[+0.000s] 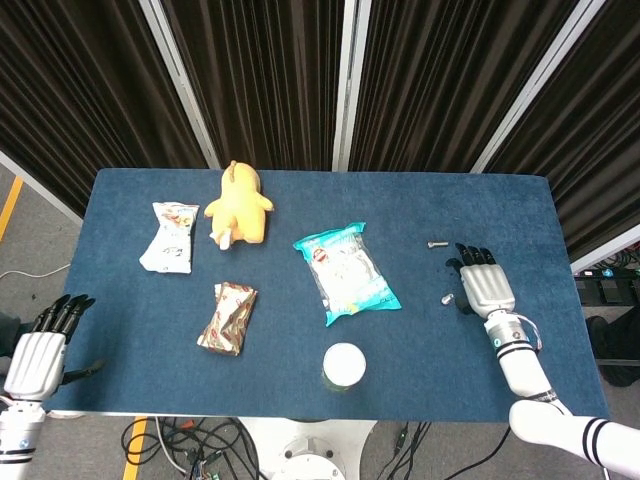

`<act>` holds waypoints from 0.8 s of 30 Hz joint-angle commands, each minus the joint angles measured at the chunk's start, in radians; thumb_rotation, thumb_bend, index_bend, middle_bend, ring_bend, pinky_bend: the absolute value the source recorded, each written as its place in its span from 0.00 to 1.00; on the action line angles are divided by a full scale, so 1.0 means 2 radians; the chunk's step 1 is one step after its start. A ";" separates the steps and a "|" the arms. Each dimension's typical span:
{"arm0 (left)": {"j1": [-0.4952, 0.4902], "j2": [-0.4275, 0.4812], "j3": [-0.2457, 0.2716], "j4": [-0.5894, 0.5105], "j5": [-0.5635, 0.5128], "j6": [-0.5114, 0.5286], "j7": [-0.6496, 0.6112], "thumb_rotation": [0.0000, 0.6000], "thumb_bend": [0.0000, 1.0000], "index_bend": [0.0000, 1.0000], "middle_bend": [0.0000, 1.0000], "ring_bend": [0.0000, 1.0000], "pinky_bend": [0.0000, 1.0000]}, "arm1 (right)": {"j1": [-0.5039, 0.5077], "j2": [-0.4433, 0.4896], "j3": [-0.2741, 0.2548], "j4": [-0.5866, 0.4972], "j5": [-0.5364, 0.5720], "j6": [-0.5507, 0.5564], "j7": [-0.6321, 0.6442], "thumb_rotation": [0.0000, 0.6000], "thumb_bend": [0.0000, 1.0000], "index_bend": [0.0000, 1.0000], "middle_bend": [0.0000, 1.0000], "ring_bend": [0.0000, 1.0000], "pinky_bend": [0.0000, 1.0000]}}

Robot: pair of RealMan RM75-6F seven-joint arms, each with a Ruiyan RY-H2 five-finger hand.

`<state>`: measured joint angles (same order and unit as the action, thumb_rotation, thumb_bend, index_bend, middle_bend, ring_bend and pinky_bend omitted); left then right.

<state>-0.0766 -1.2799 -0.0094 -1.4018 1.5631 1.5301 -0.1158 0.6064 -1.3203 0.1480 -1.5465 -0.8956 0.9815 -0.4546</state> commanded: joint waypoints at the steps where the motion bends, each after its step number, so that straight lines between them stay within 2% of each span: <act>1: 0.000 0.000 0.000 0.000 0.000 0.001 -0.001 1.00 0.01 0.14 0.12 0.05 0.17 | -0.005 0.006 0.007 0.010 -0.014 0.020 0.011 1.00 0.22 0.22 0.02 0.00 0.00; 6: -0.001 0.000 0.000 0.000 0.001 0.000 -0.001 1.00 0.01 0.14 0.12 0.05 0.17 | 0.007 -0.009 0.020 0.068 -0.010 0.014 0.015 1.00 0.22 0.24 0.02 0.00 0.00; 15: 0.000 -0.001 0.000 0.003 -0.003 -0.002 -0.001 1.00 0.01 0.14 0.12 0.05 0.17 | 0.058 -0.095 0.023 0.237 -0.021 -0.061 0.028 1.00 0.24 0.28 0.03 0.00 0.00; 24: -0.001 -0.004 -0.002 0.012 -0.005 -0.004 -0.007 1.00 0.01 0.14 0.12 0.05 0.17 | 0.085 -0.162 0.022 0.361 -0.048 -0.119 0.077 1.00 0.24 0.30 0.04 0.00 0.00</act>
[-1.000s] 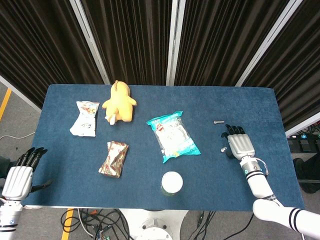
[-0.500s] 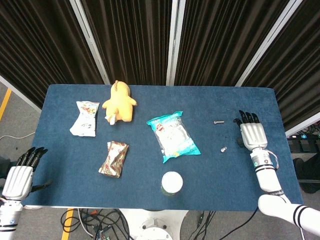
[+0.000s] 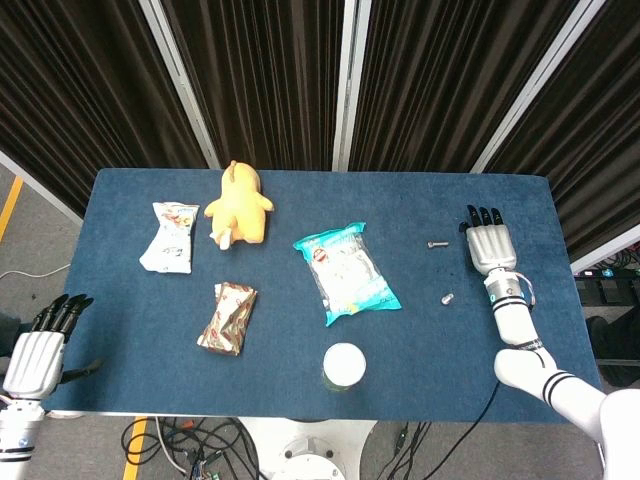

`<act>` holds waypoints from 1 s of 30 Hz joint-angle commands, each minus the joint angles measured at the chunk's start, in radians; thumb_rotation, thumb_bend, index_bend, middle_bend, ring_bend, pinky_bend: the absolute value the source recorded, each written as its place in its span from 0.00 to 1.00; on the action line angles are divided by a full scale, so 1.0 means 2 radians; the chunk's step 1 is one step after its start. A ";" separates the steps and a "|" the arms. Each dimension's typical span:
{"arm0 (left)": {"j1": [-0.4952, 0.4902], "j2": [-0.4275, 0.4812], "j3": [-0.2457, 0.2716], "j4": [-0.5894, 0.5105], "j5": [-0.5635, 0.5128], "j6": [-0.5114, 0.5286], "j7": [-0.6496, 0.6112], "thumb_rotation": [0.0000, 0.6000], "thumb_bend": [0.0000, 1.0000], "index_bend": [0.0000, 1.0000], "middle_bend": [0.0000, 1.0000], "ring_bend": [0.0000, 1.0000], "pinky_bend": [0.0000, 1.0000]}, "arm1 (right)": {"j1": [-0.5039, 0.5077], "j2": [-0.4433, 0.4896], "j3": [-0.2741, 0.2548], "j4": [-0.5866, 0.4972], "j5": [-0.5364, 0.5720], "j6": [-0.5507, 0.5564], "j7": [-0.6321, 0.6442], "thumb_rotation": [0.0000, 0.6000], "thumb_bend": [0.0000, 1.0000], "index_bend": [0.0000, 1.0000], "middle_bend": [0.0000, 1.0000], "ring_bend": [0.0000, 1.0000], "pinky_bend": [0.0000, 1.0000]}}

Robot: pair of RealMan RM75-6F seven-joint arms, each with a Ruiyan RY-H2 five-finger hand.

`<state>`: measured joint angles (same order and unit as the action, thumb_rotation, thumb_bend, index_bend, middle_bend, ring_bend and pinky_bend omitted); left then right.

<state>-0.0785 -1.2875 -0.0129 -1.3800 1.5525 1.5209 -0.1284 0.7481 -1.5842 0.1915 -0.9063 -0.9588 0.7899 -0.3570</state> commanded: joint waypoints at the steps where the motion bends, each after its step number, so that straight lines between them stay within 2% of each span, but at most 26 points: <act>1: 0.000 -0.001 -0.001 0.002 0.000 0.000 -0.001 1.00 0.01 0.14 0.12 0.05 0.17 | 0.015 -0.036 0.001 0.051 -0.022 -0.025 0.036 1.00 0.24 0.30 0.04 0.00 0.00; 8: -0.001 -0.002 0.000 0.006 -0.002 -0.003 -0.002 1.00 0.01 0.14 0.12 0.05 0.17 | 0.026 -0.071 0.002 0.116 -0.061 -0.035 0.094 1.00 0.25 0.35 0.04 0.00 0.00; 18: 0.001 -0.003 0.000 0.010 -0.007 -0.006 -0.004 1.00 0.01 0.14 0.12 0.05 0.17 | 0.043 -0.107 0.007 0.179 -0.083 -0.057 0.126 1.00 0.26 0.38 0.05 0.00 0.00; 24: -0.001 -0.004 -0.001 0.012 -0.006 -0.007 -0.007 1.00 0.01 0.14 0.12 0.05 0.17 | 0.039 -0.115 0.009 0.195 -0.091 -0.055 0.136 1.00 0.26 0.45 0.06 0.00 0.00; 30: 0.000 -0.003 0.000 0.013 -0.005 -0.006 -0.008 1.00 0.01 0.14 0.12 0.05 0.17 | 0.037 -0.117 0.013 0.202 -0.094 -0.059 0.139 1.00 0.27 0.47 0.06 0.00 0.00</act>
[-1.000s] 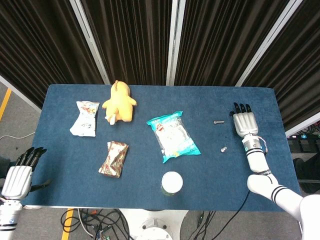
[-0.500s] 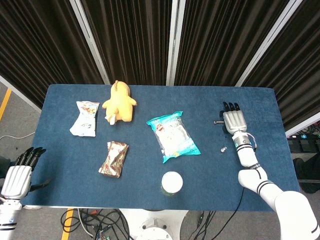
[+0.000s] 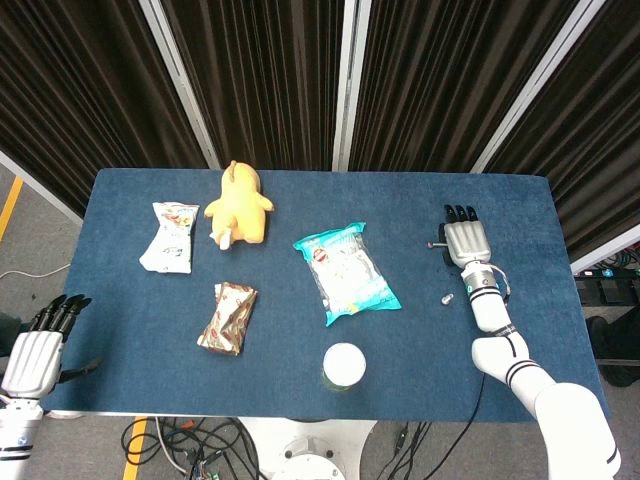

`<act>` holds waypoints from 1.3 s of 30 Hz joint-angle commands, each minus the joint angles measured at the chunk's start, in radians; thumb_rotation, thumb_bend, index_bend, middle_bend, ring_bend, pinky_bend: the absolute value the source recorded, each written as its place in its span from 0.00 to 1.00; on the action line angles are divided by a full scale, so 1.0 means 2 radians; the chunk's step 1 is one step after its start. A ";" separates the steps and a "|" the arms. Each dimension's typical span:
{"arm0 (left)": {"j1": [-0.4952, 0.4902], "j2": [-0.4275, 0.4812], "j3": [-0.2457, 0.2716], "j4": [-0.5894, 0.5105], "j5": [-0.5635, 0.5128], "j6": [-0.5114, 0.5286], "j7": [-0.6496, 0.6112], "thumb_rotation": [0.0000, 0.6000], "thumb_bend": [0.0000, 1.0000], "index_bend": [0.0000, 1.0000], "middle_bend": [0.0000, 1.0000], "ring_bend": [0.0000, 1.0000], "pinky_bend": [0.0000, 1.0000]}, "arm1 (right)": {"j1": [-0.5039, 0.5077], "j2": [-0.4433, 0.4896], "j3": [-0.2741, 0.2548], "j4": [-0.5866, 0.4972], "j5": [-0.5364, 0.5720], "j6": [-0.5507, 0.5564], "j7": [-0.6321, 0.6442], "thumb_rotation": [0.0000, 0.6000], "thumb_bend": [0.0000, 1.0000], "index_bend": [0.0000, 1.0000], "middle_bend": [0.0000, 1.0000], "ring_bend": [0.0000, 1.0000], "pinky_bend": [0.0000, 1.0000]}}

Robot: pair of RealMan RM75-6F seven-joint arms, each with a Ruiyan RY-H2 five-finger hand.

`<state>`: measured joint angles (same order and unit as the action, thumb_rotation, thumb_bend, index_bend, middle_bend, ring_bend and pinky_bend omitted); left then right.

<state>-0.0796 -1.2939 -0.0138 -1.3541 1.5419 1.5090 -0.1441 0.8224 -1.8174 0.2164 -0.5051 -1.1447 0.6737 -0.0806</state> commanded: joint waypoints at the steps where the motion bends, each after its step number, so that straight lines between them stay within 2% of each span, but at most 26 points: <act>1: 0.000 0.000 0.000 0.000 0.000 0.000 0.000 1.00 0.01 0.14 0.12 0.05 0.17 | 0.000 -0.001 0.001 0.002 -0.002 -0.001 0.000 1.00 0.27 0.47 0.06 0.00 0.00; 11: 0.000 -0.001 0.001 0.002 -0.001 -0.002 0.000 1.00 0.01 0.14 0.12 0.05 0.17 | 0.002 -0.007 0.008 0.012 -0.004 -0.010 0.000 1.00 0.27 0.49 0.06 0.00 0.00; 25: 0.001 -0.002 0.002 0.006 -0.001 -0.001 -0.005 1.00 0.01 0.14 0.12 0.05 0.17 | 0.002 -0.016 0.015 0.023 -0.012 -0.002 0.008 1.00 0.27 0.60 0.09 0.00 0.00; 39: 0.001 -0.004 0.002 0.007 0.001 -0.002 -0.006 1.00 0.01 0.14 0.12 0.05 0.17 | -0.014 0.012 0.016 -0.022 -0.025 0.037 0.009 1.00 0.28 0.63 0.11 0.00 0.00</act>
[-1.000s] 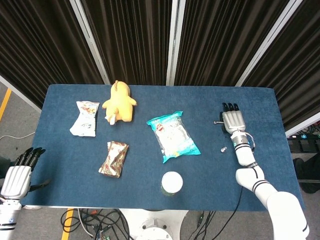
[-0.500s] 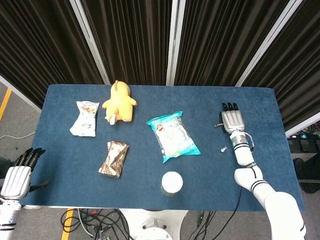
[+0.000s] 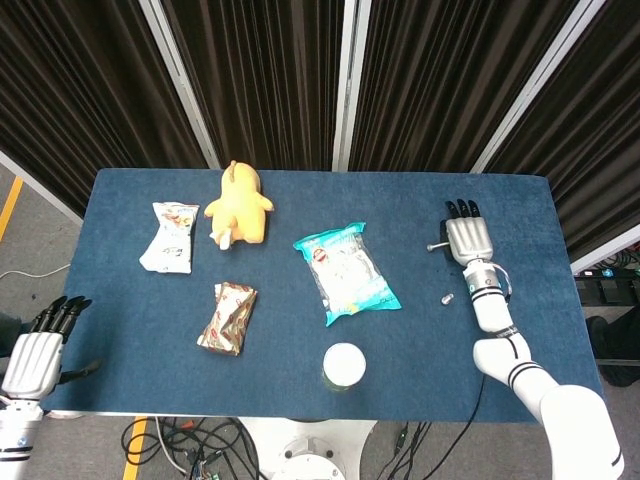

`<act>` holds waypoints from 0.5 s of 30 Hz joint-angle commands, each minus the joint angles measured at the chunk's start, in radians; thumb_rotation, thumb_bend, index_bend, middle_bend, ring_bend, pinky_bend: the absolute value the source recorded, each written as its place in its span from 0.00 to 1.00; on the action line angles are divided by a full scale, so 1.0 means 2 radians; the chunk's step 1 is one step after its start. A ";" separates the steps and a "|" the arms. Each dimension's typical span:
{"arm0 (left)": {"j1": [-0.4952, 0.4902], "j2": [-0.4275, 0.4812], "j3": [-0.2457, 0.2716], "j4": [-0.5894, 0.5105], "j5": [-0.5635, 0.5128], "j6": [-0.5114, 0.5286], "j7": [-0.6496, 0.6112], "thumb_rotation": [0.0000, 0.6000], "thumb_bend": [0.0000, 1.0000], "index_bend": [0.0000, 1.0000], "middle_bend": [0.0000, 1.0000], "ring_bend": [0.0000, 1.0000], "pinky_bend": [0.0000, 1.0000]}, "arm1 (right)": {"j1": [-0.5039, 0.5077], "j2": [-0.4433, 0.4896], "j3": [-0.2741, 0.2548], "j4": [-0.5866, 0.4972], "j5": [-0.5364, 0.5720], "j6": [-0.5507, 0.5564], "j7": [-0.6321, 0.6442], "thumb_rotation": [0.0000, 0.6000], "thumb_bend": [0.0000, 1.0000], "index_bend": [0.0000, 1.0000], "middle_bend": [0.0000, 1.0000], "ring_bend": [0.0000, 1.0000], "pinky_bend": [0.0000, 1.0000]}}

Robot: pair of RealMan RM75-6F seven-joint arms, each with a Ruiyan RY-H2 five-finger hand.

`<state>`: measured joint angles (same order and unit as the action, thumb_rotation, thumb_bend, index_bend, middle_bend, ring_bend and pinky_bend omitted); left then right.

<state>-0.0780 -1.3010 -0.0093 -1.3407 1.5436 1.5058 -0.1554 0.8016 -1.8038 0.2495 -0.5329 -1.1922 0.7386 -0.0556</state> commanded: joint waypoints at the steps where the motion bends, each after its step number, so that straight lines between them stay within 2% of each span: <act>1: 0.000 0.000 0.000 0.000 0.000 0.000 0.000 1.00 0.01 0.14 0.12 0.05 0.17 | -0.005 0.007 0.000 -0.012 -0.001 0.006 -0.005 1.00 0.28 0.63 0.11 0.00 0.00; 15: 0.000 -0.001 0.001 0.001 0.000 -0.001 -0.002 1.00 0.01 0.14 0.12 0.05 0.17 | -0.018 0.036 0.005 -0.065 0.005 0.023 -0.025 1.00 0.29 0.64 0.11 0.00 0.00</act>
<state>-0.0781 -1.3036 -0.0076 -1.3382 1.5442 1.5039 -0.1588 0.7676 -1.7373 0.2577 -0.6559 -1.1830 0.7818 -0.1016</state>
